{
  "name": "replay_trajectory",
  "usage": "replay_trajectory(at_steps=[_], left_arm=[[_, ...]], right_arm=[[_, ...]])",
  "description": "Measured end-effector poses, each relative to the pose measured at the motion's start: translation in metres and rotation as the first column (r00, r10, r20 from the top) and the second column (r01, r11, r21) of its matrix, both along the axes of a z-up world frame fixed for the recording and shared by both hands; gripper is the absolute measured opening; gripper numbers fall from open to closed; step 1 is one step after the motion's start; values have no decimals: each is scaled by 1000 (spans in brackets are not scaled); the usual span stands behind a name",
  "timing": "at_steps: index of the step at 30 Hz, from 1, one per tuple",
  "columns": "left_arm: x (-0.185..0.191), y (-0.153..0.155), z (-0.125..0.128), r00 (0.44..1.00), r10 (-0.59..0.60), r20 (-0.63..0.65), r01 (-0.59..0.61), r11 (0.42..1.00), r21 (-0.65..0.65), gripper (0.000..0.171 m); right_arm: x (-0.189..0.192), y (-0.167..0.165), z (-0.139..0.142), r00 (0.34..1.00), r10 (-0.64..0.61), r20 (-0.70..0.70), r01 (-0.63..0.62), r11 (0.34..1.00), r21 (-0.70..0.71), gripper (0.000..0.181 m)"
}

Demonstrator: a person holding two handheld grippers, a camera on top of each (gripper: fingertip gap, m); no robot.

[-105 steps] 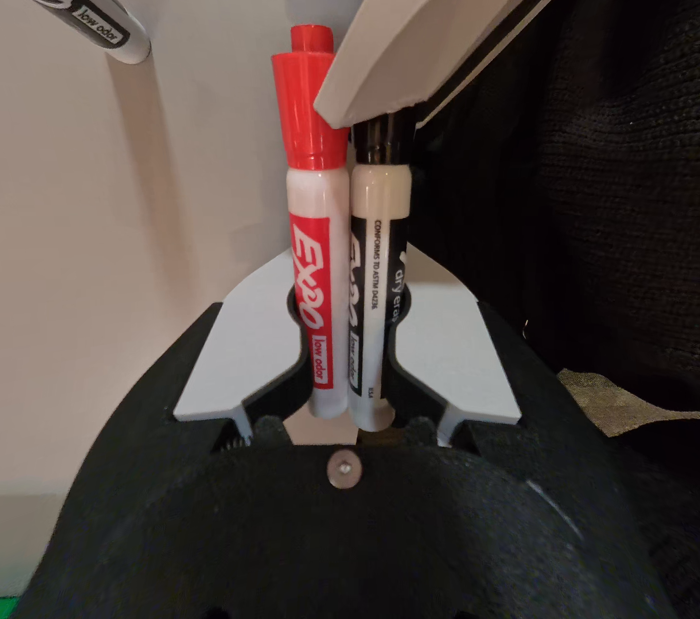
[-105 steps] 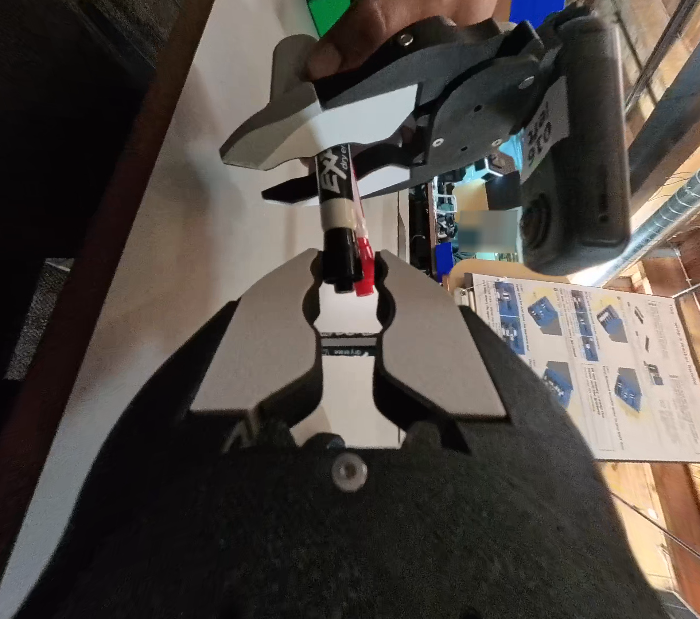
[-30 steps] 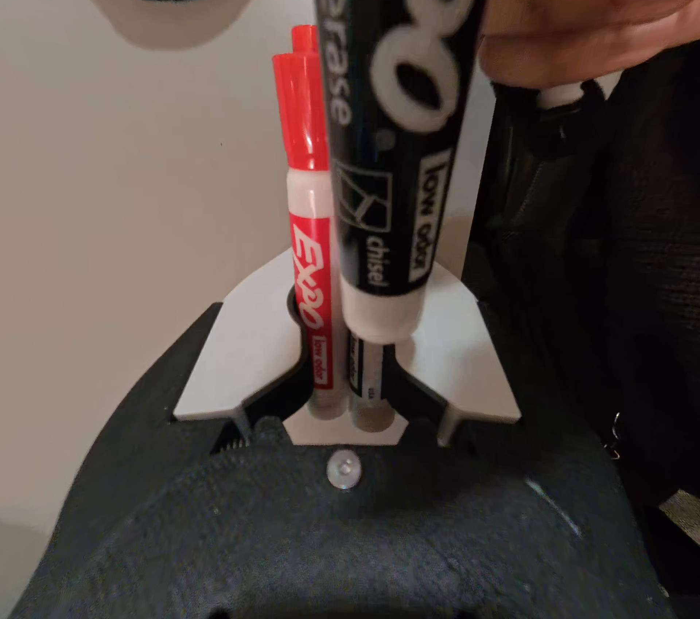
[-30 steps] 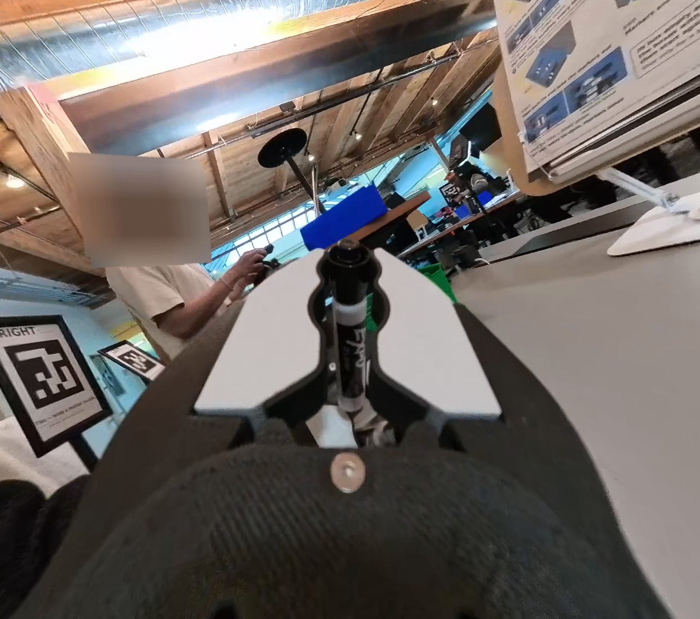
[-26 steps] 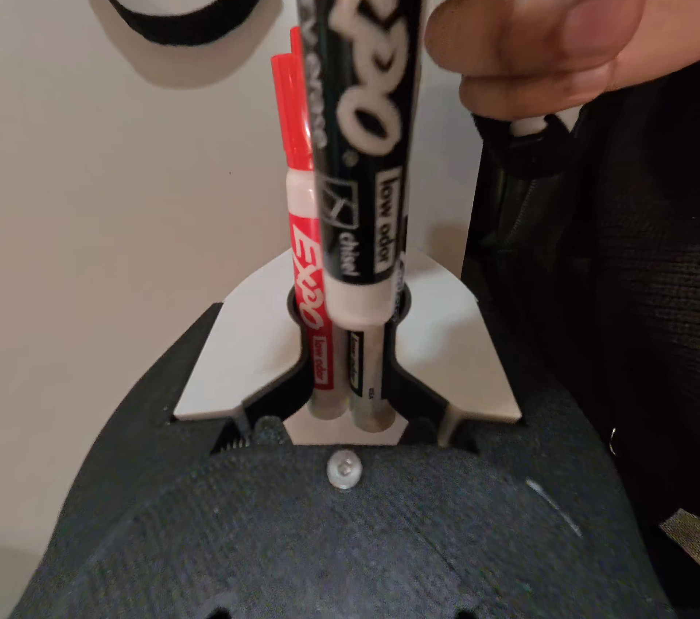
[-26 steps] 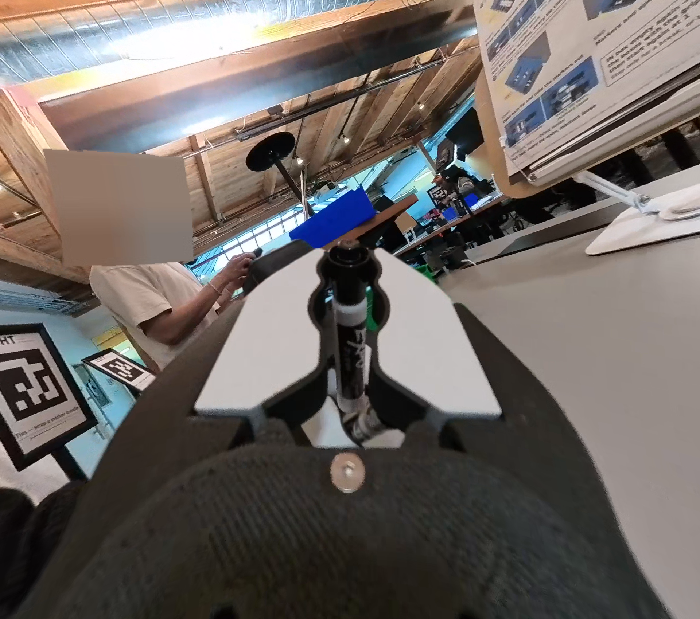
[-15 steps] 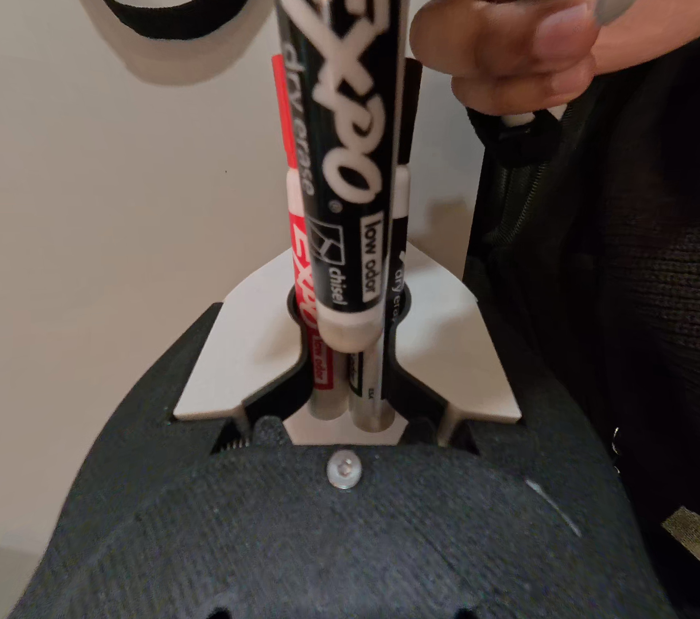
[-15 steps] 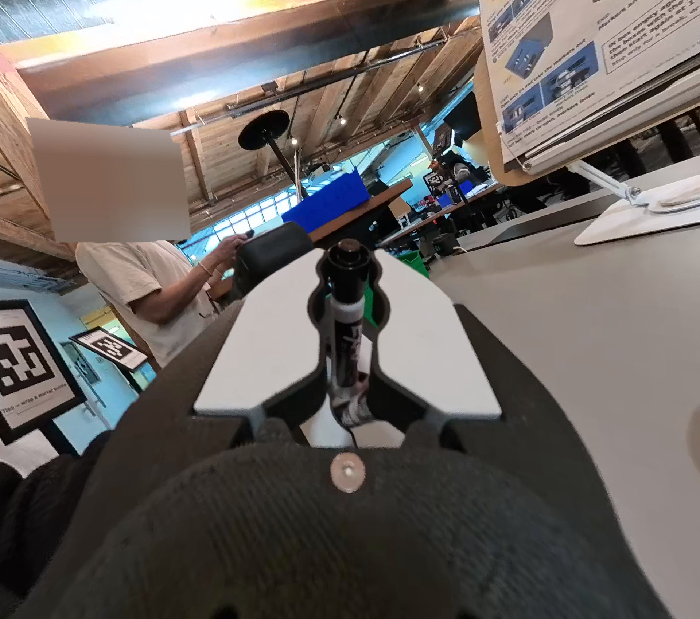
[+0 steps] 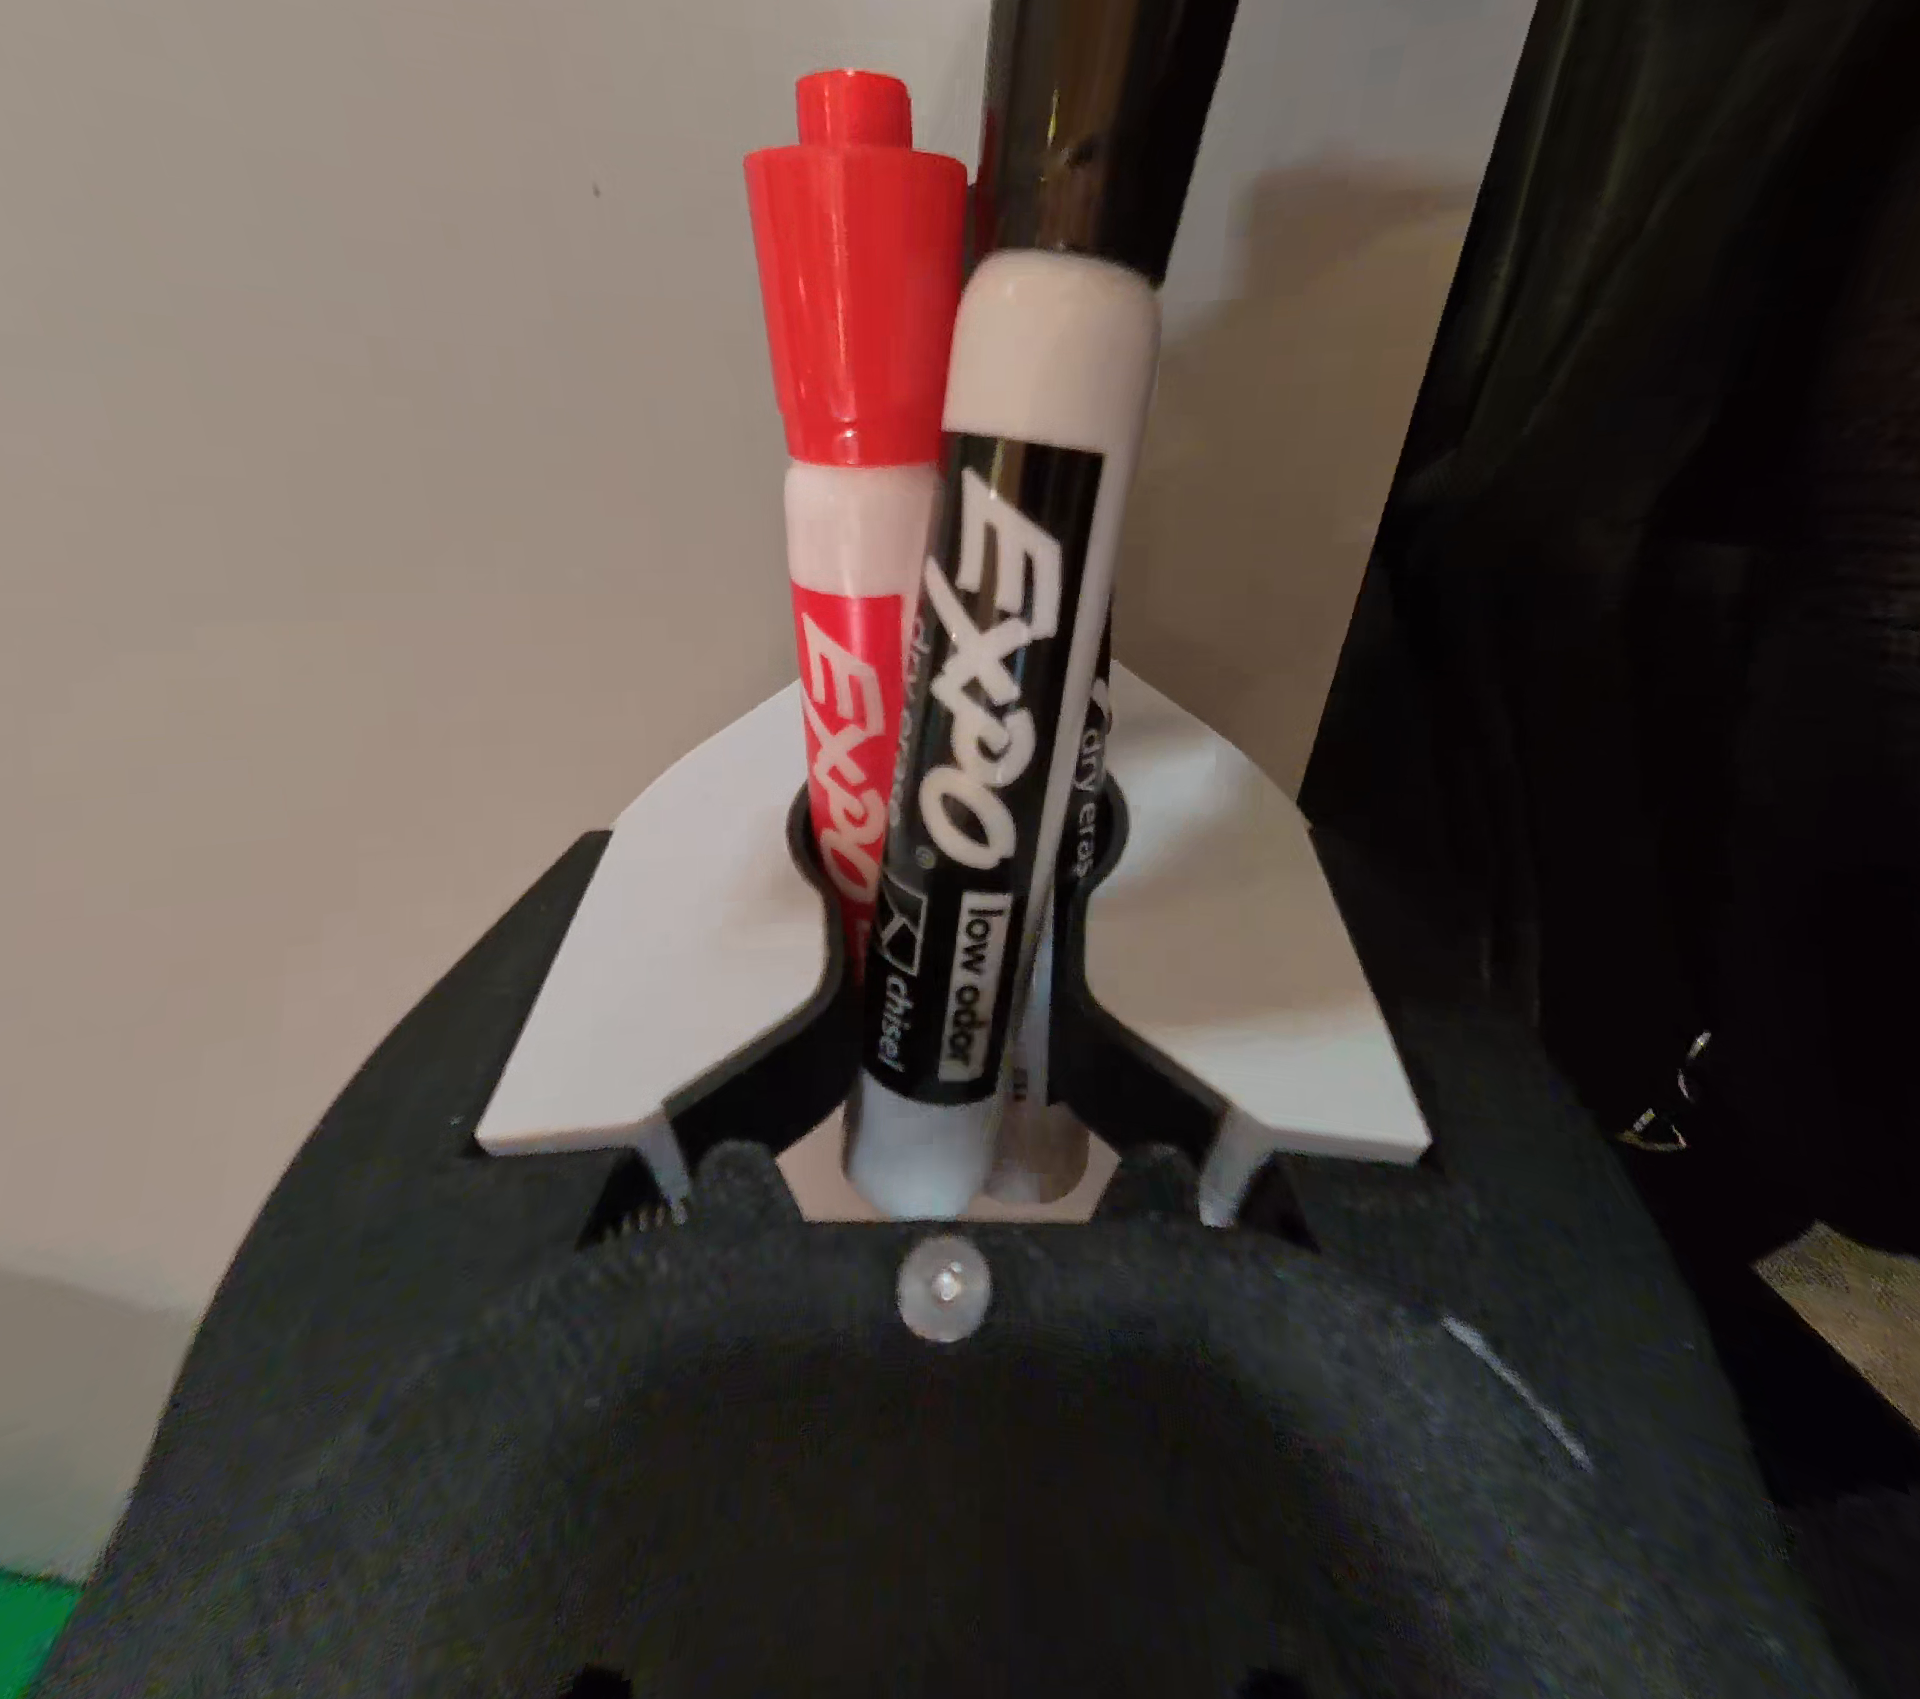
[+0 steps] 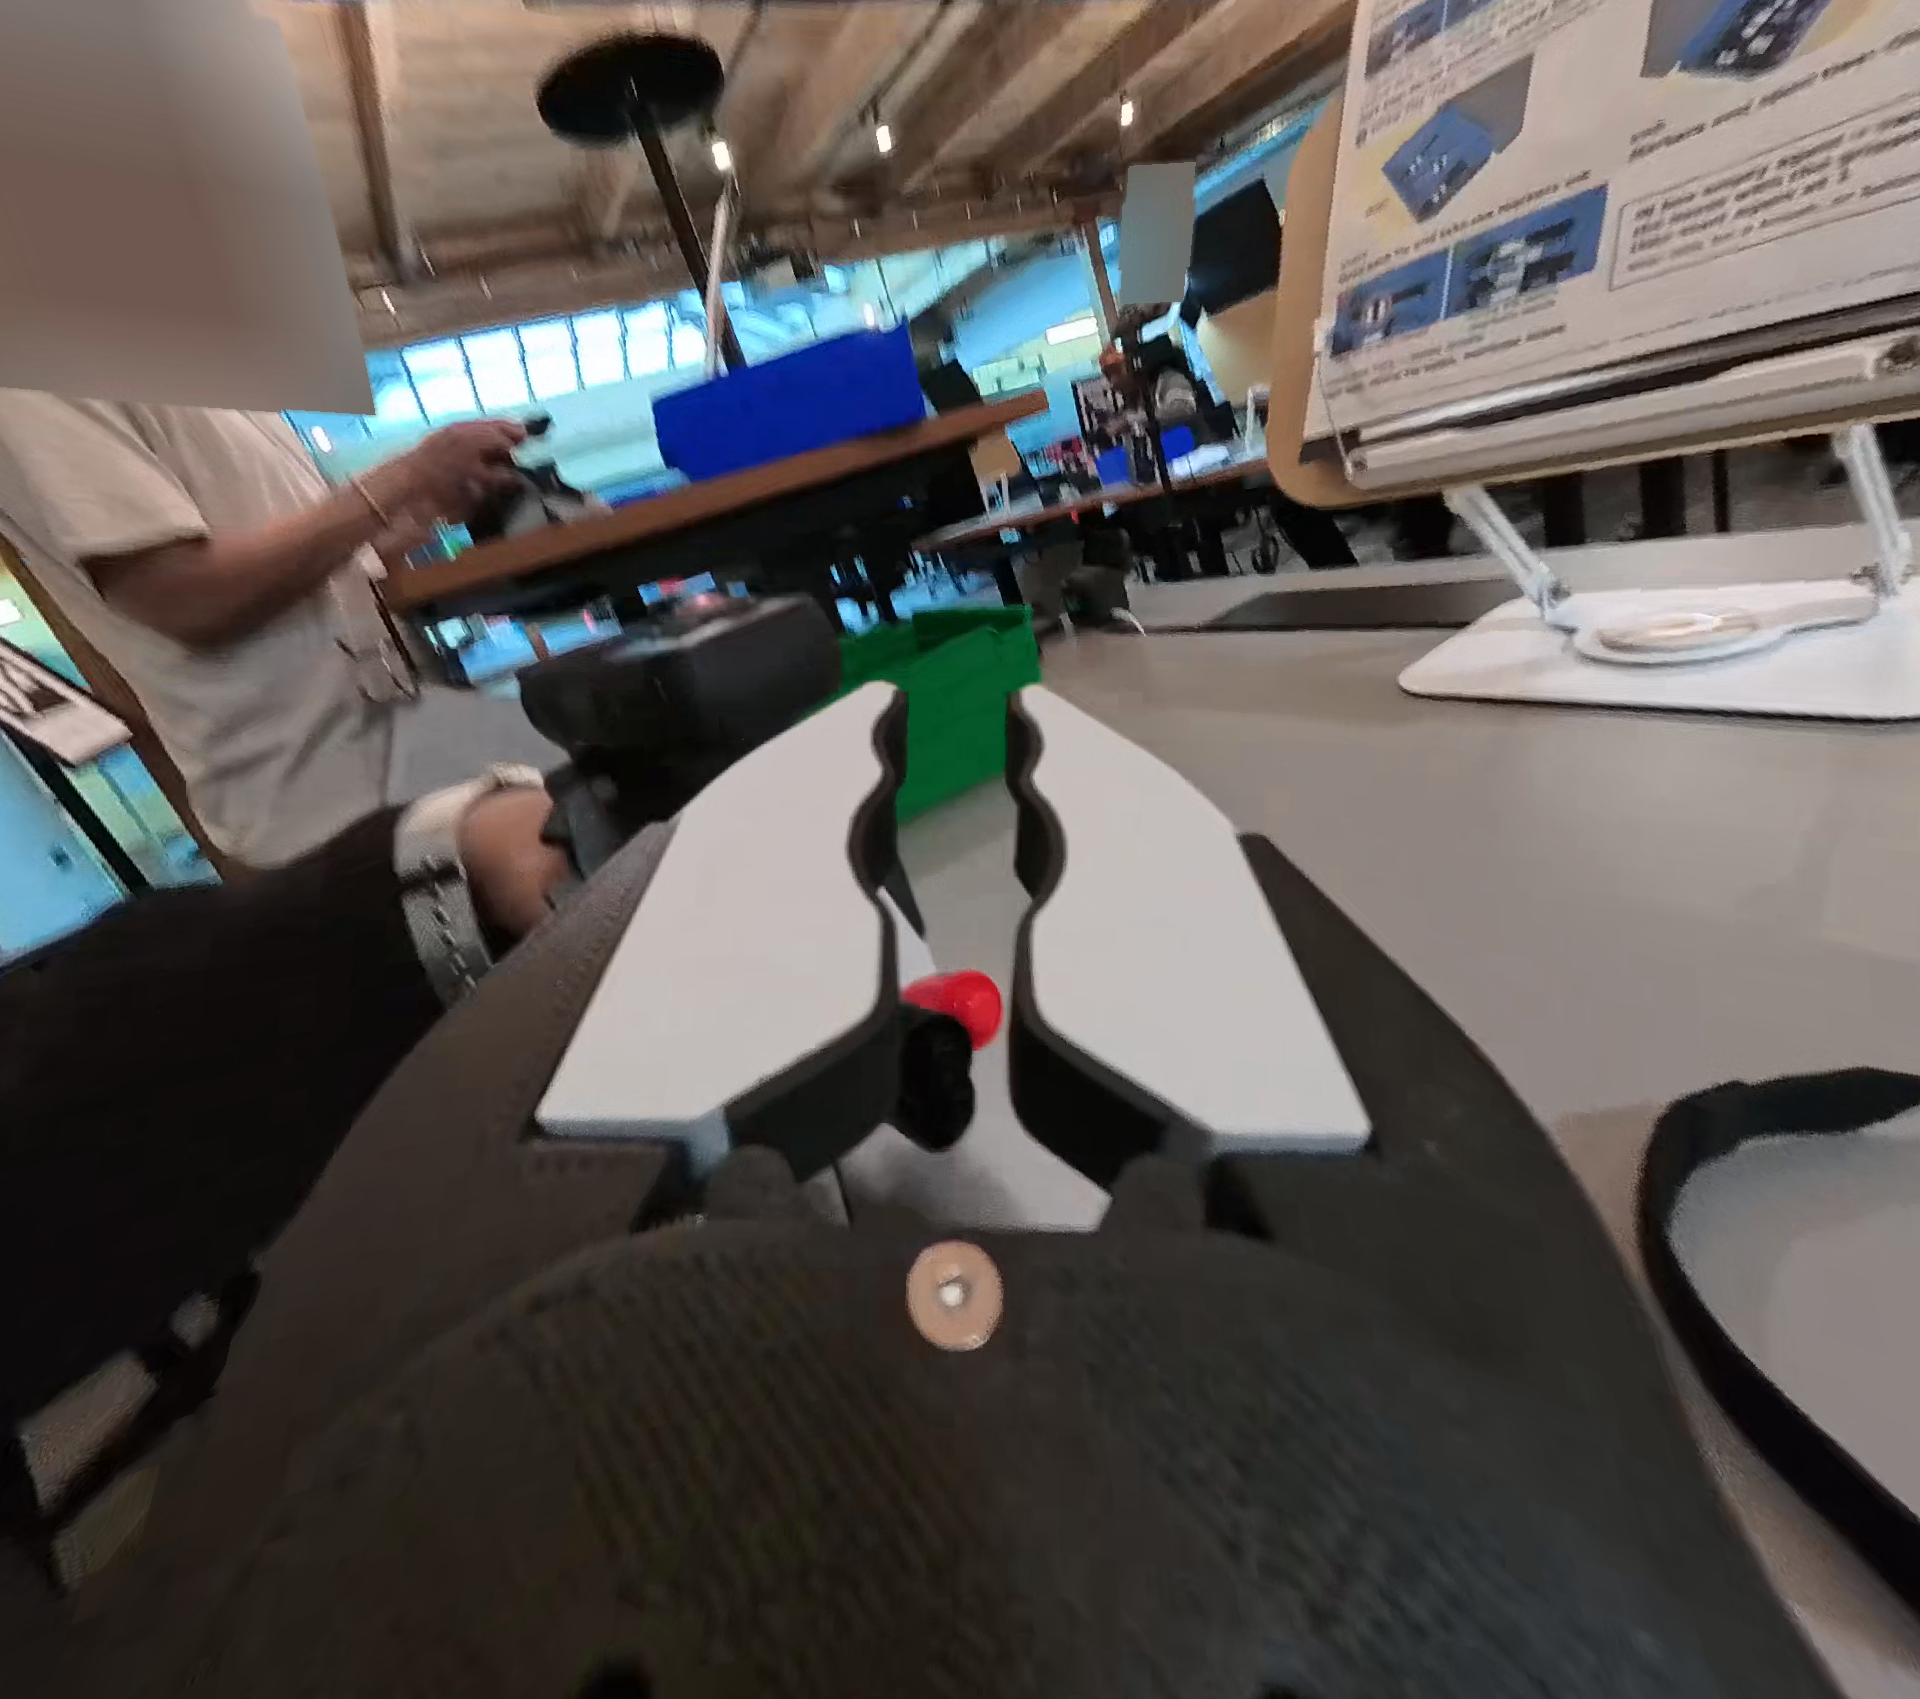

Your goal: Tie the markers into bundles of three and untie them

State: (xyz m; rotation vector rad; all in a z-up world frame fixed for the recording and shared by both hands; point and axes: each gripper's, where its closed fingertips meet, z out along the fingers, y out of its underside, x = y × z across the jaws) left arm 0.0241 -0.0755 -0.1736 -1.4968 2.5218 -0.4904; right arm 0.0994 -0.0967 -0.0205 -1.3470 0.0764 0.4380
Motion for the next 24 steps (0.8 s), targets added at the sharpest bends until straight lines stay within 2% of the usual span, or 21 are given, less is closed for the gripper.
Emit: replay_trajectory(at_steps=[2, 4, 7, 10, 13, 19, 24], left_arm=[[-5, 1, -1, 1000, 3, -30, -3, 1000, 0, 44], [-10, 1, -1, 998, 7, -58, -8, 1000, -18, 44], [-16, 5, -4, 996, 14, -85, -16, 1000, -20, 44], [-24, 8, -7, 992, 24, -122, -29, 999, -37, 44], [-27, 9, -10, 989, 27, -144, -35, 998, -51, 44], [-26, 4, -11, 990, 10, -144, -20, 997, -70, 44], [-26, 1, -11, 989, 0, -147, -9, 998, -63, 44]], right_arm=[[-10, 6, -15, 994, 51, 100, -42, 995, -95, 22], [-25, 8, -30, 956, 149, 252, -105, 978, -178, 26], [-31, 6, -42, 837, 173, 519, -77, 977, -200, 27], [-39, -2, -57, 696, 227, 681, -106, 971, -215, 22], [-43, -3, -74, 638, 292, 712, -113, 951, -289, 24], [-41, 0, -94, 539, 300, 787, -47, 944, -327, 17], [-42, 0, -87, 549, 275, 789, -51, 953, -297, 16]])
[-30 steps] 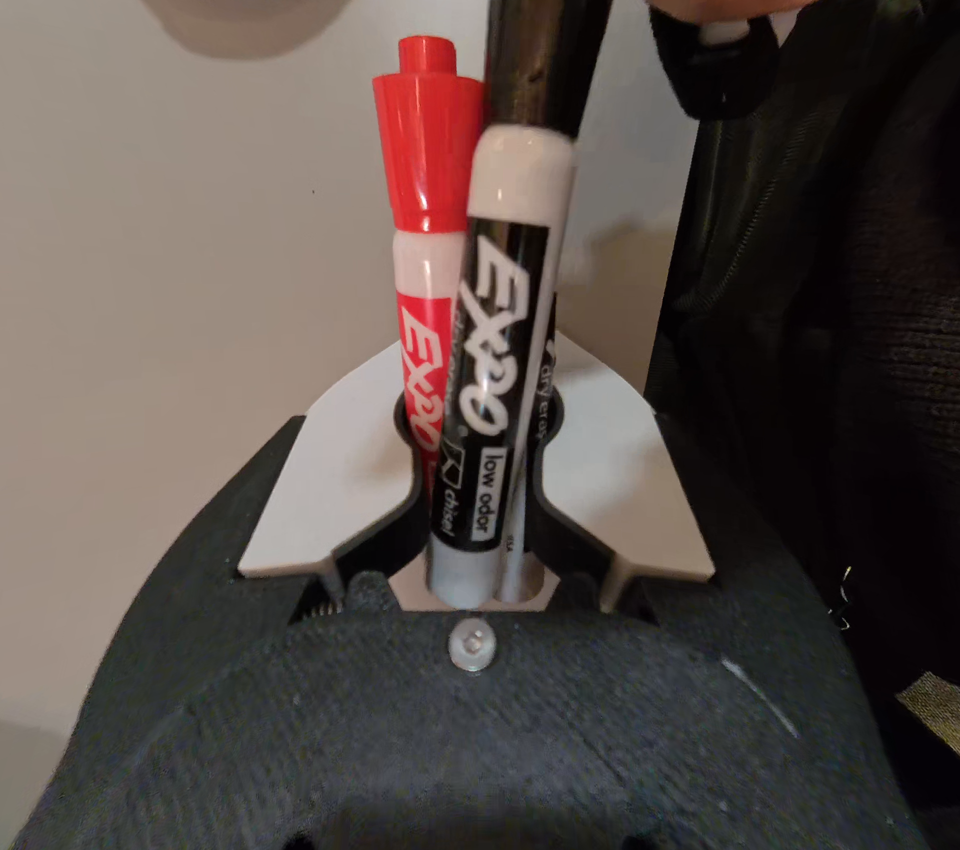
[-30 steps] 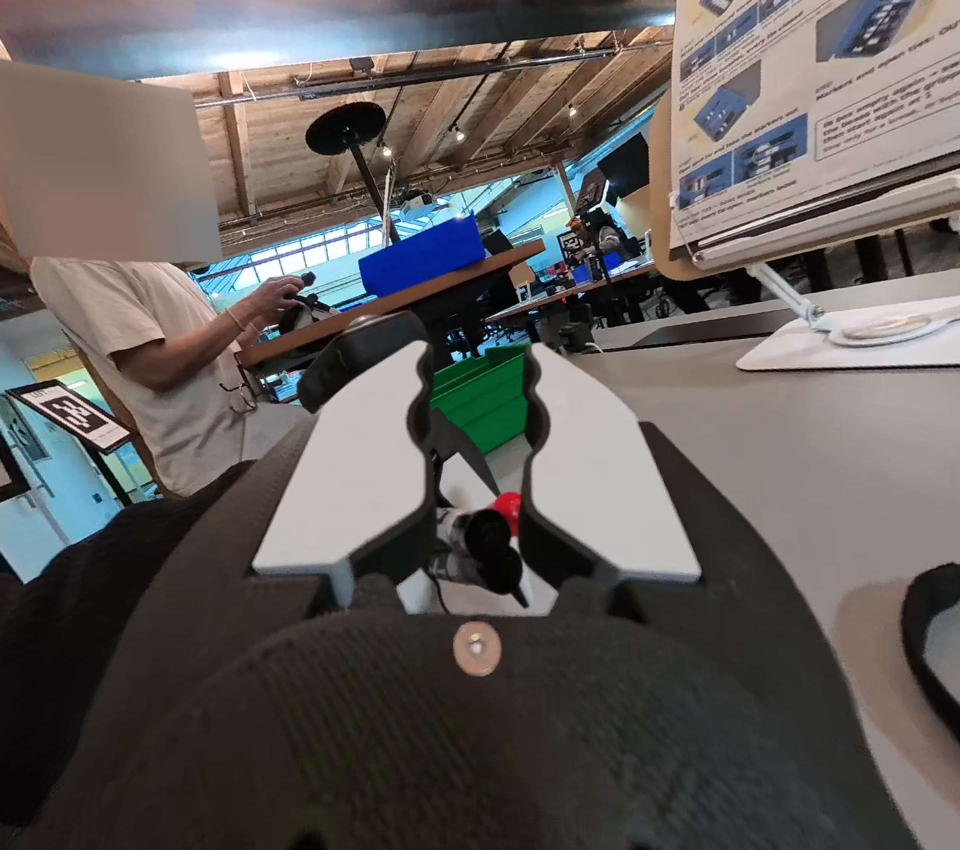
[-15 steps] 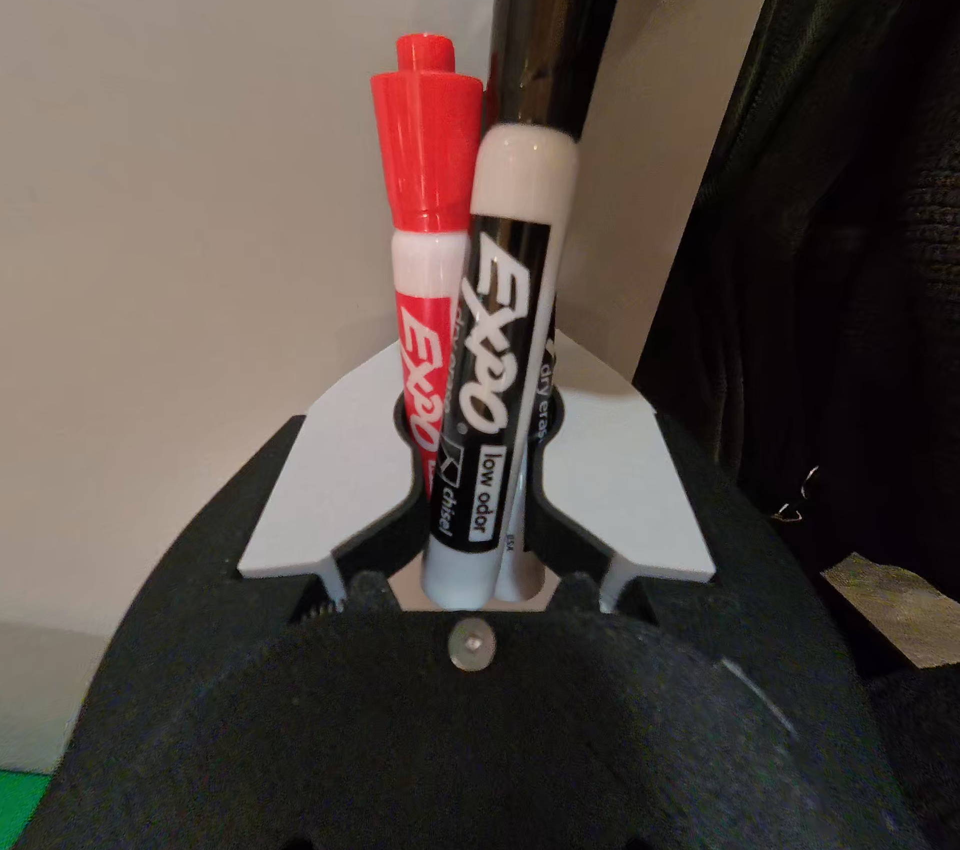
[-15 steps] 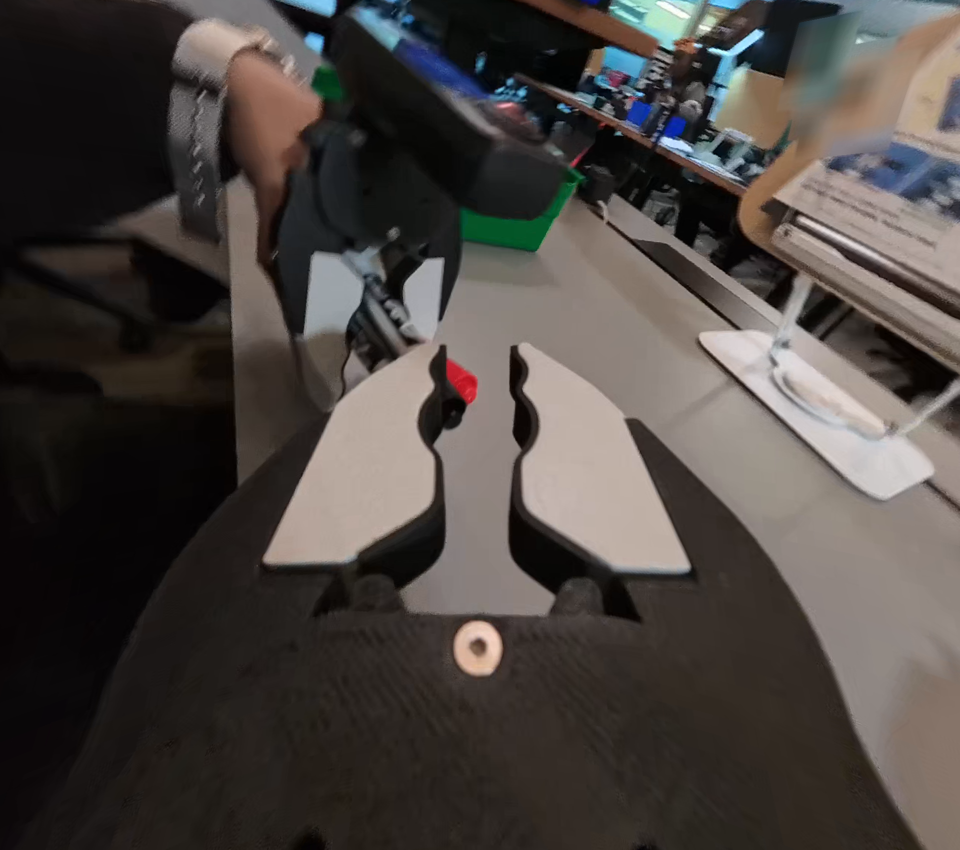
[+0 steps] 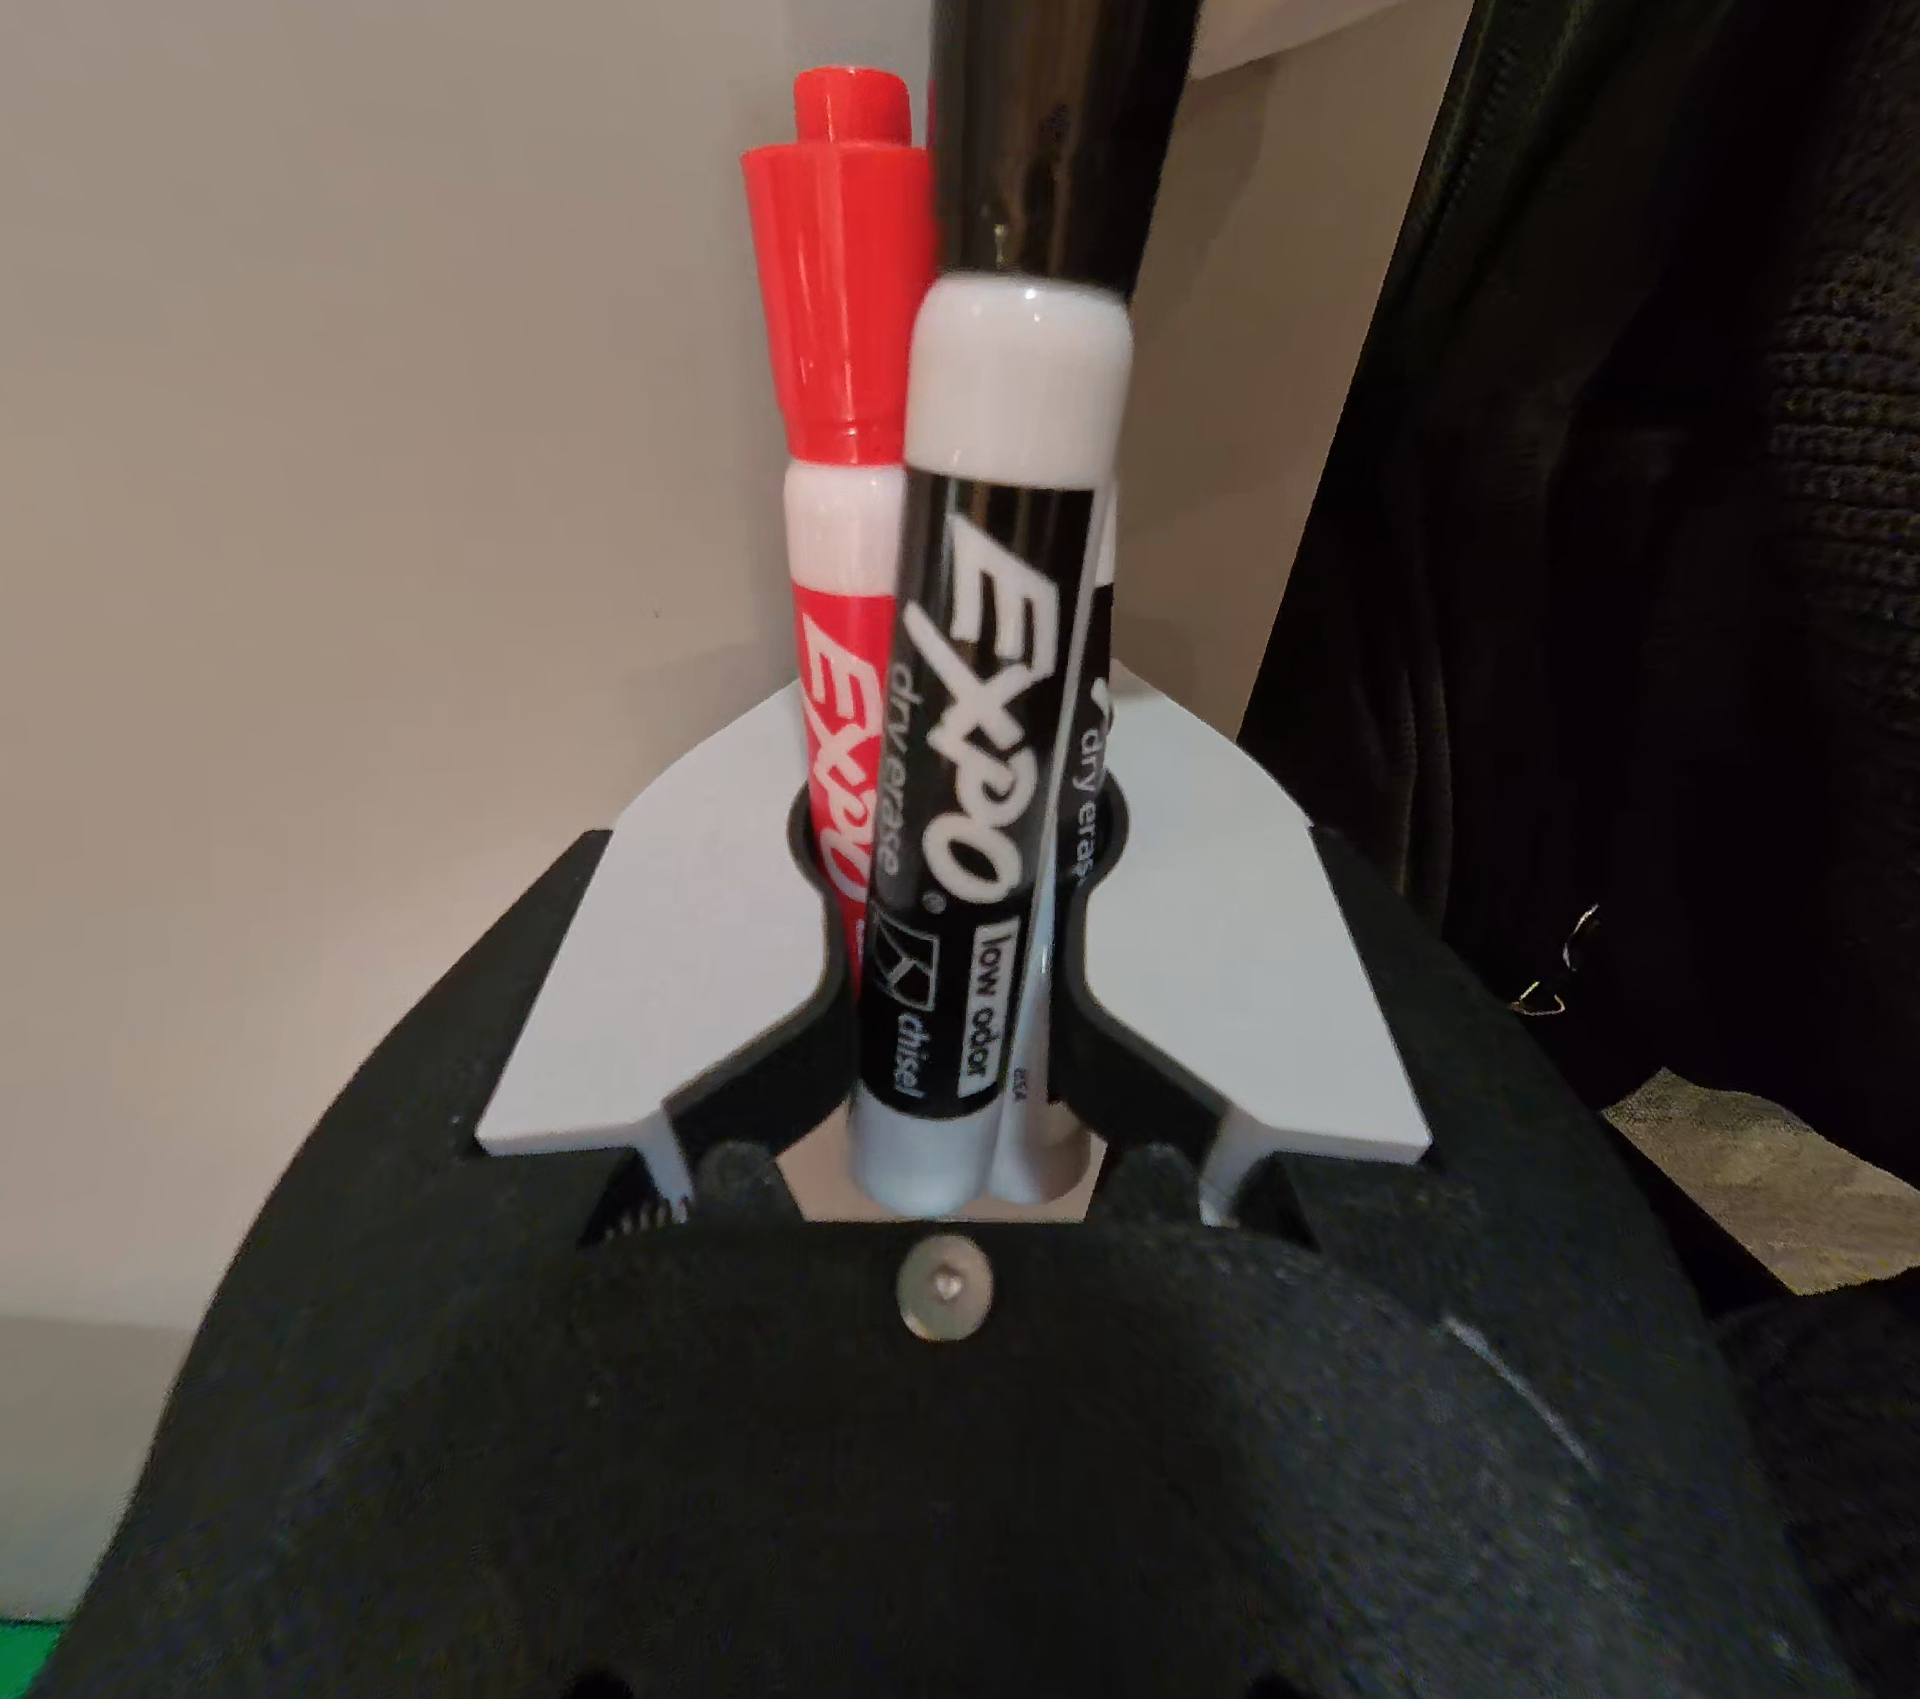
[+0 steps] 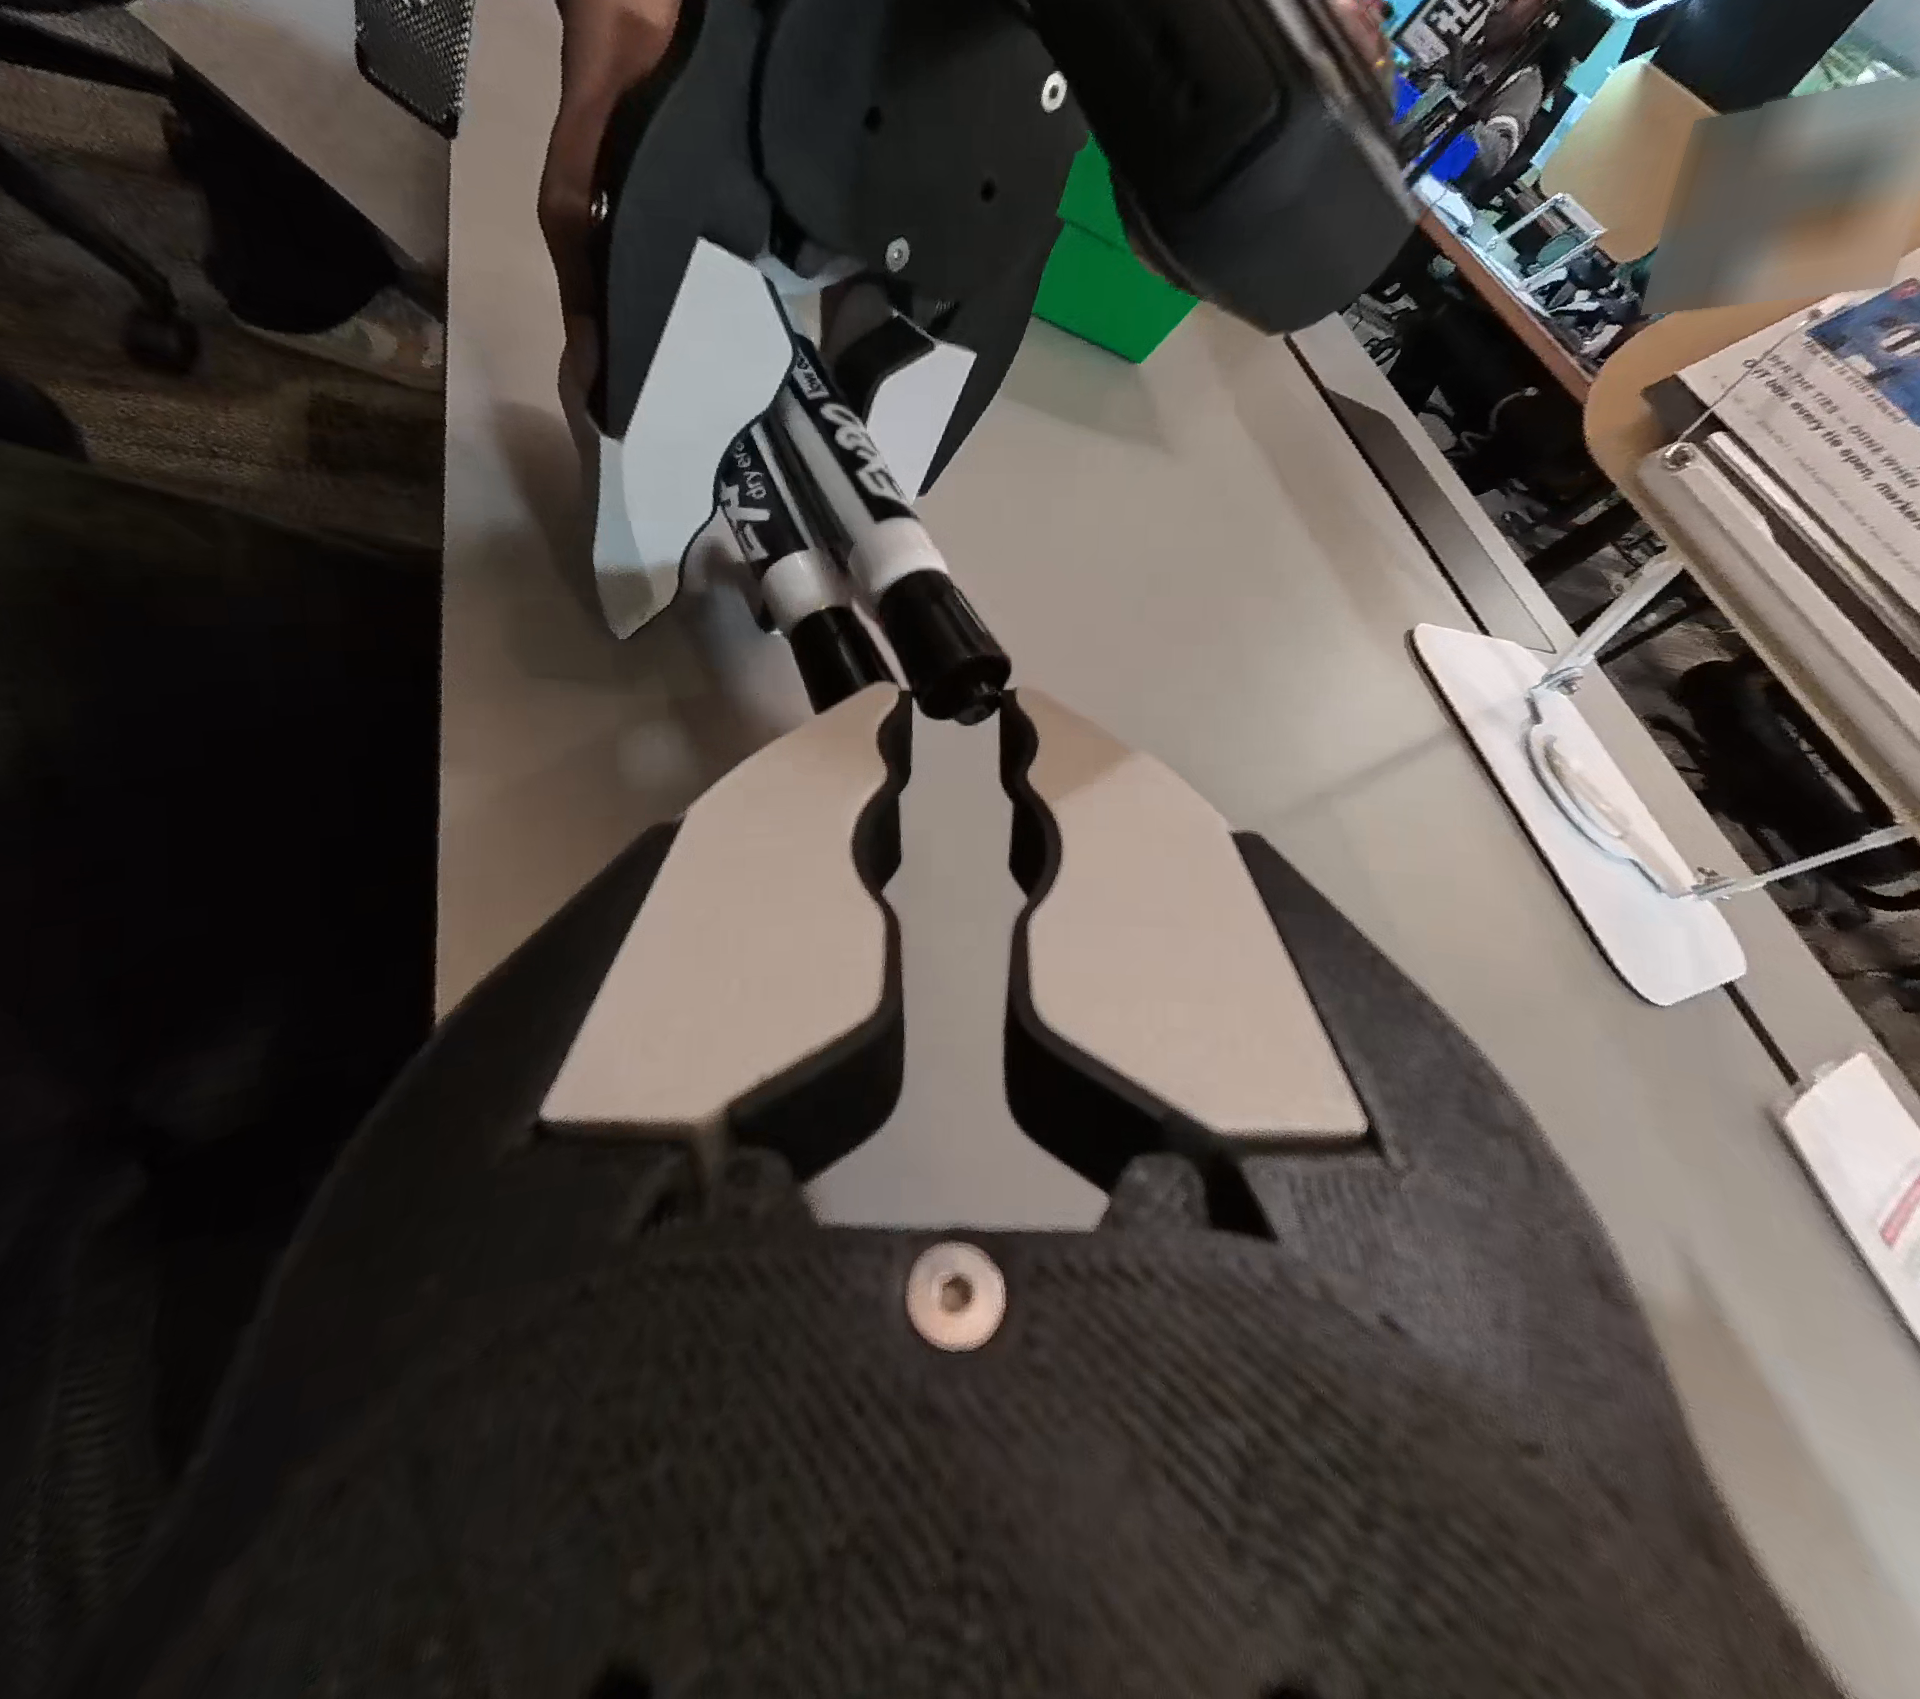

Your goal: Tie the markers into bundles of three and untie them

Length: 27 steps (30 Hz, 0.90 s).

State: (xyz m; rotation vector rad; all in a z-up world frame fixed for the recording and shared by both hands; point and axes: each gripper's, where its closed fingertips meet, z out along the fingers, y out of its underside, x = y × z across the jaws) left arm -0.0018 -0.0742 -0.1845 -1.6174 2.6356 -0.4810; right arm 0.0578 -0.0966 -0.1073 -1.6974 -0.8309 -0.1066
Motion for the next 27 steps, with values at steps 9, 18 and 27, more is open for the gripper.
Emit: replay_trajectory(at_steps=[9, 18, 27], left_arm=[[0, -4, 0, 1000, -14, -15, 14, 1000, 5, 45], [-2, -1, 2, 1000, -1, -8, 1, 1000, -7, 44], [-4, 4, 5, 1000, 18, 0, -18, 1000, -21, 44]], right_arm=[[-4, 0, -3, 999, 20, 41, -22, 999, 30, 16], [-1, 2, 1, 1000, 1, 17, -2, 999, 41, 33], [2, 3, 9, 998, -20, -56, 23, 999, 47, 27]])
